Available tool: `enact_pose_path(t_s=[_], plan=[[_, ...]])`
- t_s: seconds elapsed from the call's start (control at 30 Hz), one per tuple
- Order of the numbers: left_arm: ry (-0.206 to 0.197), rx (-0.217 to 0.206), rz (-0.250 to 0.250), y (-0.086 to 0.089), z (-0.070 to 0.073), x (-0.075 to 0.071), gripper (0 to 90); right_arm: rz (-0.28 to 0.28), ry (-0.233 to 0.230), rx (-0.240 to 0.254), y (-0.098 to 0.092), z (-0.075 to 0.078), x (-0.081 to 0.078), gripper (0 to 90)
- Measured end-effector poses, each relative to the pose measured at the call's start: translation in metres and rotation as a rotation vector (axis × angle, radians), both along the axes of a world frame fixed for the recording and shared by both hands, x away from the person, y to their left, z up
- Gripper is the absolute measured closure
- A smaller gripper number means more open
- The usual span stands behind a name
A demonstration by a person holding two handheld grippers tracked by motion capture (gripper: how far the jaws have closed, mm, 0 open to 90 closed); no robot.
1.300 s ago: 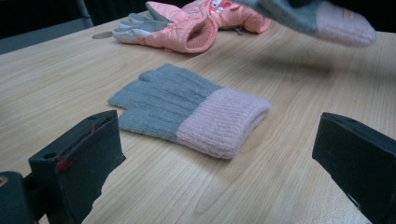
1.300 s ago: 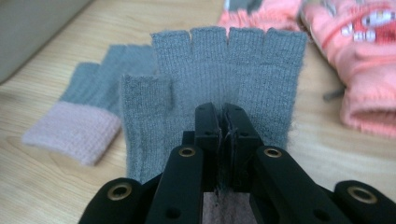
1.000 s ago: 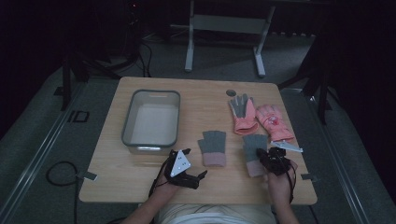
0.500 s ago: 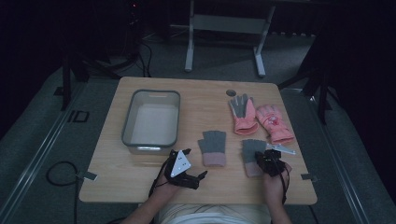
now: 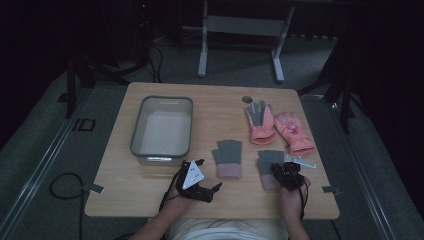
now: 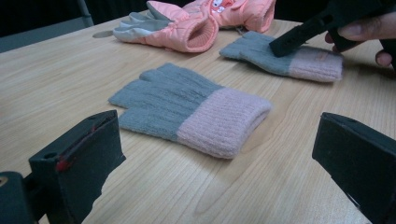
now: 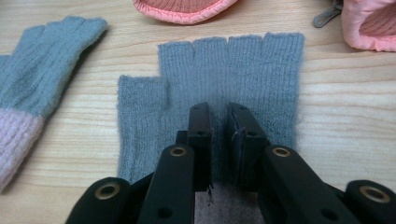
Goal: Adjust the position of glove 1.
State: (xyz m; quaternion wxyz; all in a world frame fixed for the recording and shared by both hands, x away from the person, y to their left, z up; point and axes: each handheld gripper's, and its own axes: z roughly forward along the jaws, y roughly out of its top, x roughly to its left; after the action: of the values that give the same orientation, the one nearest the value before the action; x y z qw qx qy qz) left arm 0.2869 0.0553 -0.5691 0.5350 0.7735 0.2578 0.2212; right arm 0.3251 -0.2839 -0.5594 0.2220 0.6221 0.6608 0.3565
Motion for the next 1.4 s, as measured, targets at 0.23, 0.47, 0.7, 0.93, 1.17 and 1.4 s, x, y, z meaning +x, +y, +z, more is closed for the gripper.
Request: enact_pose_path(t_s=[0.23, 0.47, 0.7, 0.93, 1.17, 1.4], plan=[[-0.002, 0.001, -0.002, 0.0, 0.0, 0.0, 0.9, 0.164, -0.032, -0.041, -0.008, 0.017, -0.001, 69.6], [0.0, -0.006, -0.005, 0.001, 0.0, 0.0, 0.9, 0.401, -0.005, -0.144, -0.03, 0.031, 0.009, 67.8], [0.005, -0.01, 0.0, 0.001, 0.0, 0.001, 0.9, 0.457, 0.024, -0.164, -0.034, 0.027, 0.012, 65.2], [0.002, -0.006, 0.004, 0.001, 0.0, 0.0, 0.9, 0.451, 0.038, -0.203, -0.028, 0.013, 0.008, 66.4], [0.001, -0.011, 0.012, 0.001, 0.0, 0.0, 0.9, 0.431, 0.066, -0.256, -0.018, 0.013, 0.009, 81.9], [0.0, -0.011, 0.012, 0.001, 0.0, 0.0, 0.9, 0.325, 0.057, -0.252, -0.013, 0.022, 0.006, 86.1]])
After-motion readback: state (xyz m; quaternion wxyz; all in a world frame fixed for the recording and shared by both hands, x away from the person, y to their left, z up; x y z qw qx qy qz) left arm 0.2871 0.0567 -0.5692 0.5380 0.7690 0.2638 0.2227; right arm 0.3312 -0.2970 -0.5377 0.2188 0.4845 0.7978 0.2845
